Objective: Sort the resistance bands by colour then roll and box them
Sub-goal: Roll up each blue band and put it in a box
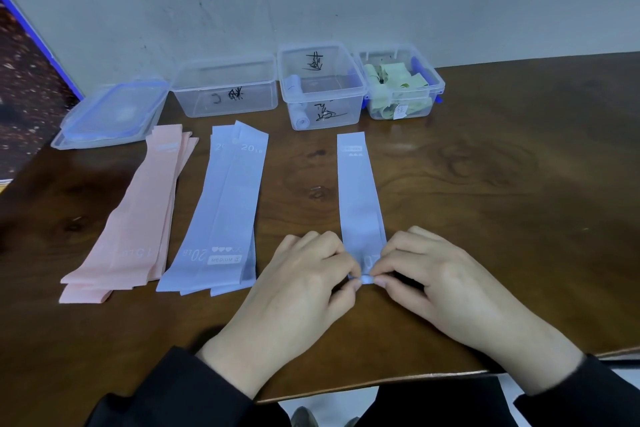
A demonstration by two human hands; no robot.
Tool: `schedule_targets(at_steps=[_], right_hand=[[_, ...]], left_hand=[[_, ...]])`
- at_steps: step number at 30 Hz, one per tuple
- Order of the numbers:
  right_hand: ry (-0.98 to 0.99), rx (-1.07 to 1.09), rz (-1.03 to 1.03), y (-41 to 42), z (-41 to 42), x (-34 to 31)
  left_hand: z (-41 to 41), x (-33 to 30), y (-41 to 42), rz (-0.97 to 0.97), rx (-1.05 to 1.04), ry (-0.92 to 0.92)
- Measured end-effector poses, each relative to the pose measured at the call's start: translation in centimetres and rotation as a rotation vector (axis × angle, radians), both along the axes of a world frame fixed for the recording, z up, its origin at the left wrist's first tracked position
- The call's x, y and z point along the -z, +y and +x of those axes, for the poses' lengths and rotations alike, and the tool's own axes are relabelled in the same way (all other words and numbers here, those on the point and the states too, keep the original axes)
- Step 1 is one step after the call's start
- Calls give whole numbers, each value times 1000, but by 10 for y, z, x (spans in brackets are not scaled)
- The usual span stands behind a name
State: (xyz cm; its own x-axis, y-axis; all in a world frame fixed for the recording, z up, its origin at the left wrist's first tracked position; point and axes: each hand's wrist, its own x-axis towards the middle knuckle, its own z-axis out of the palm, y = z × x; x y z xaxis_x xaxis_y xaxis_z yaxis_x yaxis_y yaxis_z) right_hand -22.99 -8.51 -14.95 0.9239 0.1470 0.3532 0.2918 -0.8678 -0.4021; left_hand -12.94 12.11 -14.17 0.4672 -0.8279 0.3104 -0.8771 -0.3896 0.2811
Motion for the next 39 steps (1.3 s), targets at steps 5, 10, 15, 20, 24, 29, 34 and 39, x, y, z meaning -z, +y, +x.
schedule_targets(at_steps=[5, 10, 15, 20, 24, 29, 34, 39], right_hand=[[17, 23, 32, -4, 2, 2], [6, 15, 15, -4, 1, 2], [19, 19, 27, -3, 2, 2], [20, 61, 48, -2, 0, 0], [32, 83, 36, -3, 3, 1], [21, 92, 27, -4, 3, 3], [15, 72, 29, -3, 2, 2], [45, 81, 40, -3, 2, 0]], left_hand=[[0, 0, 0, -26, -28, -18], [1, 1, -1, -9, -27, -38], [1, 1, -1, -6, -32, -46], [1, 1, -2, -10, -57, -55], [2, 3, -3, -19, -81, -58], [3, 2, -4, -4, -75, -43], [2, 2, -5, -6, -65, -53], [3, 4, -5, -14, -75, -50]])
